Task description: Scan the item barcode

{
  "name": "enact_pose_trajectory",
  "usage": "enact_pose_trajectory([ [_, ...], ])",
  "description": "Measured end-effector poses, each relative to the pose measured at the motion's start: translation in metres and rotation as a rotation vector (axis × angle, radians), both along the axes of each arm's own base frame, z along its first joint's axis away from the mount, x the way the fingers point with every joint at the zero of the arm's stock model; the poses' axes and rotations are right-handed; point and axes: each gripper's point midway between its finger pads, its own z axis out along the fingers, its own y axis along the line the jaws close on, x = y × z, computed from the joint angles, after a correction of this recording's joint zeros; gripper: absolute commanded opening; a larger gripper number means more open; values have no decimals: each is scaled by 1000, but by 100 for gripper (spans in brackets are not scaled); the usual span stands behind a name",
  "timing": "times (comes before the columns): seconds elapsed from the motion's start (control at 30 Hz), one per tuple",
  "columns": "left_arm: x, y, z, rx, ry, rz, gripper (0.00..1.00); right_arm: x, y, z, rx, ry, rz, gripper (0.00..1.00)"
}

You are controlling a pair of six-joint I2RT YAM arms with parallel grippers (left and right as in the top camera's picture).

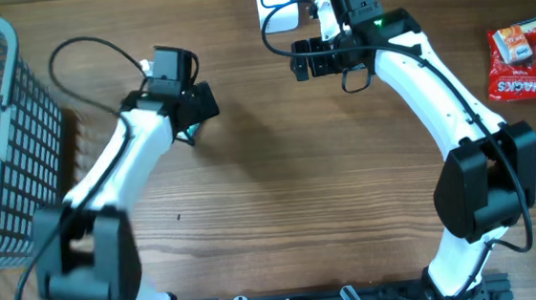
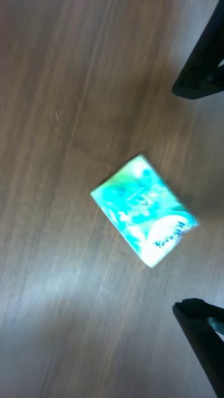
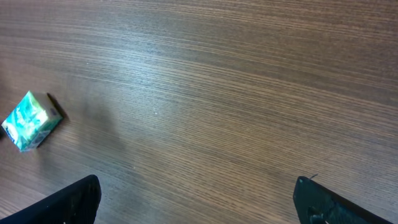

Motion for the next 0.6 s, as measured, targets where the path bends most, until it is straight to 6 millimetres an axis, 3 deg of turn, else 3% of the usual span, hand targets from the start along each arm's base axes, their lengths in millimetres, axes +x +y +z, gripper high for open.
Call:
enact_pose_trajectory([
  [0.13, 10, 0, -43, 14, 52, -2, 100, 0, 0, 0, -1, 0, -1, 100],
  [0.27, 19, 10, -43, -21, 28, 23, 100, 0, -1, 0, -3, -1, -2, 100],
  [0.33, 19, 5, -46, -104, 44, 8, 100, 0, -1, 0, -4, -1, -2, 100],
  [0.47, 7, -24, -67, -242, 133, -62, 100, 0, -1, 0, -6, -2, -3, 100],
  [0.6, -10, -76, -61, -404, 188, -208, 100, 0, -1, 0, -6, -1, -3, 100],
])
